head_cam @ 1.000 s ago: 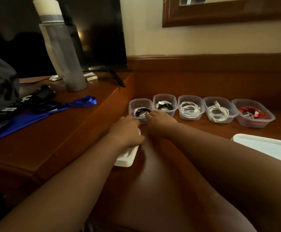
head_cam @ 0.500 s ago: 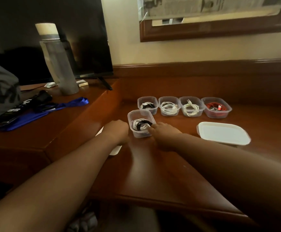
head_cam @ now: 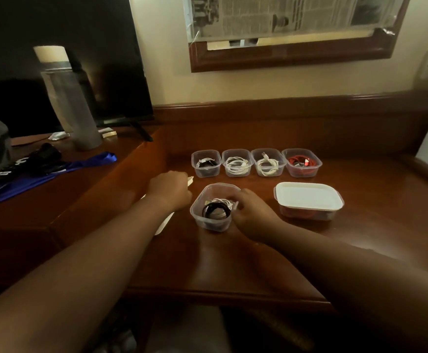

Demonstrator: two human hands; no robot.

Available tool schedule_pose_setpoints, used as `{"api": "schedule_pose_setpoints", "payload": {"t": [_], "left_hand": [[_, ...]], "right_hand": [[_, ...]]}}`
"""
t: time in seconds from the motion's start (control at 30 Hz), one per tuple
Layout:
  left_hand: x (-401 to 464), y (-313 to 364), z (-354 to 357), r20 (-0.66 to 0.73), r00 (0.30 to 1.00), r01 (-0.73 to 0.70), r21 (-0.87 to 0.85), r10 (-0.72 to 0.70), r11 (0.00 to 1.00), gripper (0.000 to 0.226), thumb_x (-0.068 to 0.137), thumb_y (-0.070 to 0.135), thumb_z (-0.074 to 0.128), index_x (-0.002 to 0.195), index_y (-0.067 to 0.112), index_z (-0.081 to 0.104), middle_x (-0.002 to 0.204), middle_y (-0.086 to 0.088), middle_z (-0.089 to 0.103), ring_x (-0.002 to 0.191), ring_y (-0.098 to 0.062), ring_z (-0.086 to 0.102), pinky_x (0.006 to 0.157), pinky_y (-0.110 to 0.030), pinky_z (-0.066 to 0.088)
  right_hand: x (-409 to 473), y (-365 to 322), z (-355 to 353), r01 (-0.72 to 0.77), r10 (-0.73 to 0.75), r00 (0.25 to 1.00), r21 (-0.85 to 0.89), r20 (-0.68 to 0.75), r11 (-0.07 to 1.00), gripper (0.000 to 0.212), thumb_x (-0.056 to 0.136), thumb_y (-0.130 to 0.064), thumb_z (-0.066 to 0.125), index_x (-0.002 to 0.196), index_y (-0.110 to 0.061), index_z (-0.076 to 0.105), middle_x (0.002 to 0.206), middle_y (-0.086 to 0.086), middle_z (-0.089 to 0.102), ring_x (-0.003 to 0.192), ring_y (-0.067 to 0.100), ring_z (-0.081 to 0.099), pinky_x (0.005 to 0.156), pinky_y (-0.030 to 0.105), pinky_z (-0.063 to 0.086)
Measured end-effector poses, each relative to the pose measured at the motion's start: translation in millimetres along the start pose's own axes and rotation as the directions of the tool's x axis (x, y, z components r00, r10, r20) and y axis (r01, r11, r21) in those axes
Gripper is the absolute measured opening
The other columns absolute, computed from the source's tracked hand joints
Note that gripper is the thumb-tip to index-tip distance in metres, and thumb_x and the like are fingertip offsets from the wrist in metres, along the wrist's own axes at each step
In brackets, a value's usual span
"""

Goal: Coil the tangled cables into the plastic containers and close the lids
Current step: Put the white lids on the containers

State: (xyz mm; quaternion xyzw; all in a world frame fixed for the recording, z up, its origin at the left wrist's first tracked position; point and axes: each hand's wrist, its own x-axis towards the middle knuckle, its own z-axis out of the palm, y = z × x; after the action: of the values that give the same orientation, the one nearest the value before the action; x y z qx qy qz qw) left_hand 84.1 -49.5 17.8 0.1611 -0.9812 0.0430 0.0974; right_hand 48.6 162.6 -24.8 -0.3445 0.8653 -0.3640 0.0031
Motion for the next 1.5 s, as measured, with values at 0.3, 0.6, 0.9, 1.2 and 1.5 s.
{"api": "schedule_pose_setpoints", "payload": {"t": [0.3, 0.6, 0.9, 1.2, 1.5], "left_hand": [[-14, 53, 6, -0.016, 0.985, -0.172, -0.163, 0.172, 0.972, 0.041, 0.083, 0.032, 0.060, 0.124, 0.025, 0.063, 0.120, -0.003, 0.067, 0.102, -0.026, 0.063, 0.078, -0.033, 0.051], [-15, 64, 34, -0.016, 0.965, -0.259, -0.208, 0.261, 0.943, 0.035, 0.091, 0.042, 0.054, 0.119, 0.026, 0.068, 0.123, 0.000, 0.067, 0.119, -0.024, 0.056, 0.099, -0.038, 0.039], [-14, 55, 41, -0.010, 0.955, -0.273, -0.434, 0.298, 0.859, 0.006, 0.083, 0.037, 0.069, 0.087, 0.041, 0.067, 0.146, 0.006, 0.042, 0.140, -0.021, 0.027, 0.112, -0.045, 0.029], [-17, 65, 31, 0.136, 0.929, -0.292, -0.306, 0.345, 0.906, 0.026, 0.083, 0.065, 0.062, 0.093, 0.041, 0.066, 0.156, 0.007, 0.036, 0.143, -0.020, 0.031, 0.112, -0.052, 0.014], [-11, 55, 35, 0.129, 0.925, -0.288, -0.379, 0.358, 0.879, 0.081, 0.071, 0.068, 0.072, 0.139, 0.042, 0.037, 0.143, 0.008, 0.039, 0.136, -0.018, 0.036, 0.112, -0.048, 0.026]], "right_hand": [[29, 25, -5, -0.417, 0.398, 0.908, 0.199, 0.129, 0.887, 0.066, 0.098, -0.021, 0.053, 0.155, -0.018, 0.022, 0.159, 0.010, 0.030, 0.140, 0.028, 0.038, 0.110, 0.039, 0.039], [25, 34, 3, -0.161, 0.180, 0.970, -0.122, 0.161, 0.979, 0.063, 0.094, -0.017, 0.055, 0.151, -0.024, 0.031, 0.152, 0.005, 0.040, 0.136, 0.025, 0.042, 0.105, 0.035, 0.041], [0, 33, -12, -0.170, 0.170, 0.985, -0.097, -0.013, 0.981, 0.018, 0.092, -0.019, 0.063, 0.104, -0.024, 0.050, 0.109, -0.001, 0.056, 0.088, 0.009, 0.054, 0.064, 0.016, 0.041], [-13, 28, -20, -0.198, 0.197, 0.980, -0.062, -0.014, 0.978, 0.031, 0.093, -0.020, 0.064, 0.120, -0.021, 0.051, 0.110, -0.003, 0.061, 0.093, 0.011, 0.059, 0.072, 0.021, 0.050], [-1, 28, -15, -0.200, 0.203, 0.979, -0.095, 0.025, 0.975, 0.040, 0.097, -0.032, 0.057, 0.134, -0.019, 0.049, 0.128, 0.003, 0.054, 0.109, 0.018, 0.055, 0.093, 0.033, 0.049]]}}
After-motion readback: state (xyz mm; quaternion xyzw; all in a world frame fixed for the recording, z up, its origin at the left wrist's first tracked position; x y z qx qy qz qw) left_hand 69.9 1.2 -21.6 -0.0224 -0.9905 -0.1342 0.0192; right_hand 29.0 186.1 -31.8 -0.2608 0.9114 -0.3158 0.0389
